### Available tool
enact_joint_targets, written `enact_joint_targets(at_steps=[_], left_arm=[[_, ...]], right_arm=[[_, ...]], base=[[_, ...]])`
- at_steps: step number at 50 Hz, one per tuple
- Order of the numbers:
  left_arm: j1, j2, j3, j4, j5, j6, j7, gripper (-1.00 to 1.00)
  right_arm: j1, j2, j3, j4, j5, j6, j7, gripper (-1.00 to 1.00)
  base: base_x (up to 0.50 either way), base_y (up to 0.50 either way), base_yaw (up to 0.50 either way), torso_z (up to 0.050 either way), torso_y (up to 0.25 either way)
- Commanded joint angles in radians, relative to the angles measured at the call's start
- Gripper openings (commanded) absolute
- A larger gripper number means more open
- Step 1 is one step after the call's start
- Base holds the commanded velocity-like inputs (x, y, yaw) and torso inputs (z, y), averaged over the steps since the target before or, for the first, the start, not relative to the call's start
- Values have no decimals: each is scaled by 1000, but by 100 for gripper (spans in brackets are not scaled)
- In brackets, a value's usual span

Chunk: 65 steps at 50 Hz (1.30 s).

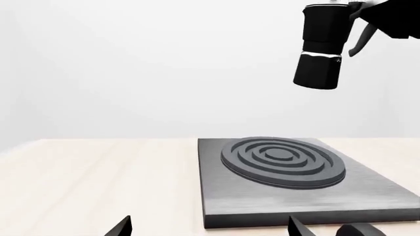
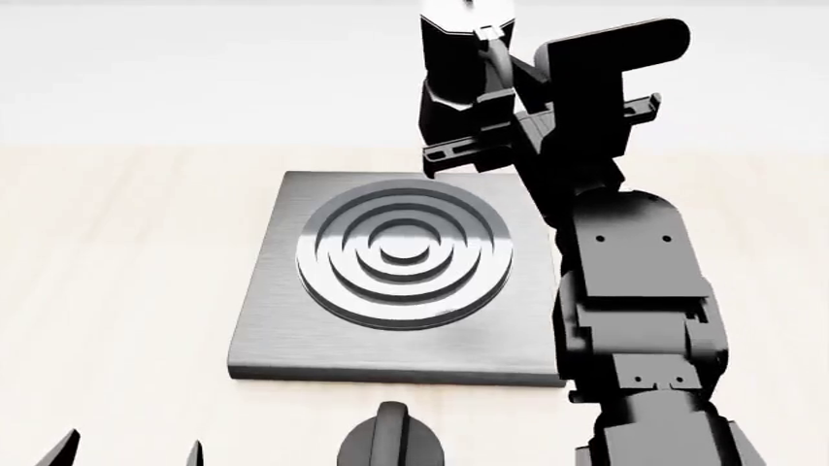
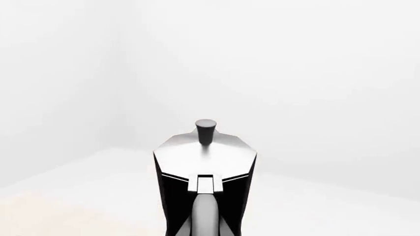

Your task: Put the moka pot on the stove.

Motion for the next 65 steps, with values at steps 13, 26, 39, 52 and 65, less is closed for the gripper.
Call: enact_joint_targets(at_steps=[13, 26, 39, 52, 65], left_arm=[[-5, -6, 3, -1, -8, -3, -3, 100], [-7, -6, 5, -6, -10, -1, -6, 100], [11, -15, 5, 13, -6, 7, -15, 100], [10, -18, 6, 16, -8, 6, -20, 100], [12, -22, 6, 20, -9, 8, -24, 100]], right_arm=[[54, -85, 176, 102, -131, -4, -45, -100], [31, -103, 299, 102, -255, 39, -44, -100], [21, -106, 157, 102, -145, 63, -20, -100], [4, -107, 44, 102, -40, 80, 3, -100], [-14, -107, 45, 102, -37, 92, 10, -100]], base=[[0, 0, 0, 0, 1], [0, 0, 0, 0, 2], [0, 0, 0, 0, 1], [0, 0, 0, 1, 2], [0, 0, 0, 0, 1]])
